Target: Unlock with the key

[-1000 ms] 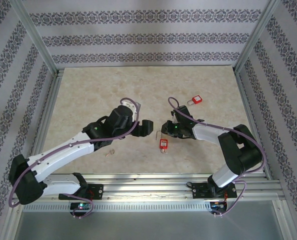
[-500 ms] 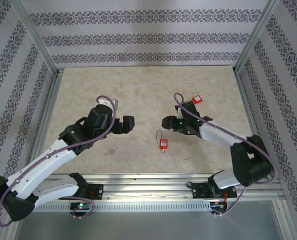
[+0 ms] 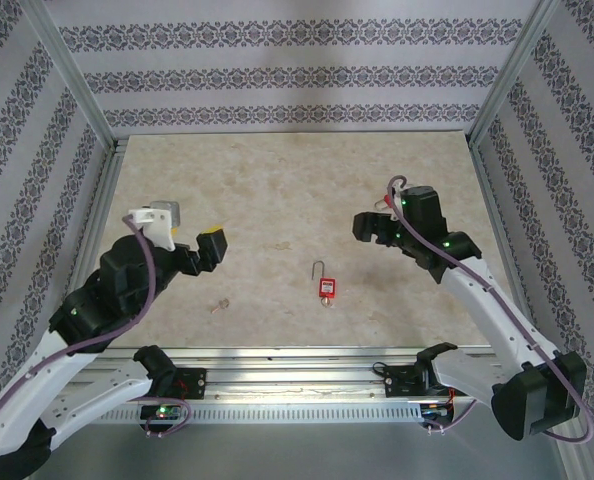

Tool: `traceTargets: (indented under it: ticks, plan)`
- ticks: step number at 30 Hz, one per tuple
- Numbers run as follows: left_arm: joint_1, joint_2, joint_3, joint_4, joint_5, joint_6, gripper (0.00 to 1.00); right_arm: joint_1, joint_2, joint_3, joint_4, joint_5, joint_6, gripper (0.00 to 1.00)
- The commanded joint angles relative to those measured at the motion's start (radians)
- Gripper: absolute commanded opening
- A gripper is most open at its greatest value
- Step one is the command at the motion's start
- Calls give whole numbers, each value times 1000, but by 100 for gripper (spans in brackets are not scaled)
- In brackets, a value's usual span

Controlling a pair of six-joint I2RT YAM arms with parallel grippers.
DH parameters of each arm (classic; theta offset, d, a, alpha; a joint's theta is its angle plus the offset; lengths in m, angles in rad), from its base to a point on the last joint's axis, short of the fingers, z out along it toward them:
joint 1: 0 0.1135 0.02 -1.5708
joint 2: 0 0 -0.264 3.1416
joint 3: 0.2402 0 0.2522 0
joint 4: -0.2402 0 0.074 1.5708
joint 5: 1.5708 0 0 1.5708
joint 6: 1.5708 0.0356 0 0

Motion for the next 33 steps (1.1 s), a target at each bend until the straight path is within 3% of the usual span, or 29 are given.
traceTargets:
  ticks: [1, 8, 11, 15, 21, 24, 28, 33]
  plan:
    - [13, -21, -27, -39, -33, 52, 100, -12, -21, 15, -102, 18, -65, 96]
    - [13, 68, -10, -297, -21, -119, 100, 59, -87, -26, -69, -133, -81, 98]
    - [13, 126, -16, -400, 21, -227, 100, 154, -96, -38, -35, -179, -74, 98]
    - [13, 127, -90, -404, 75, -278, 99, 290, -93, -68, 18, -166, -68, 98]
    - [13, 306, -126, -449, 155, -281, 79, 310, -125, -147, 83, -175, -2, 98]
    - [13, 425, -171, -396, 217, -274, 64, 312, -140, -160, 74, -161, 1, 98]
    - [22, 556, -190, -344, 177, -274, 52, 311, -179, -176, 79, -155, 9, 98]
    - [68, 653, -237, -217, 287, -285, 41, 311, -207, -194, 65, -148, 7, 98]
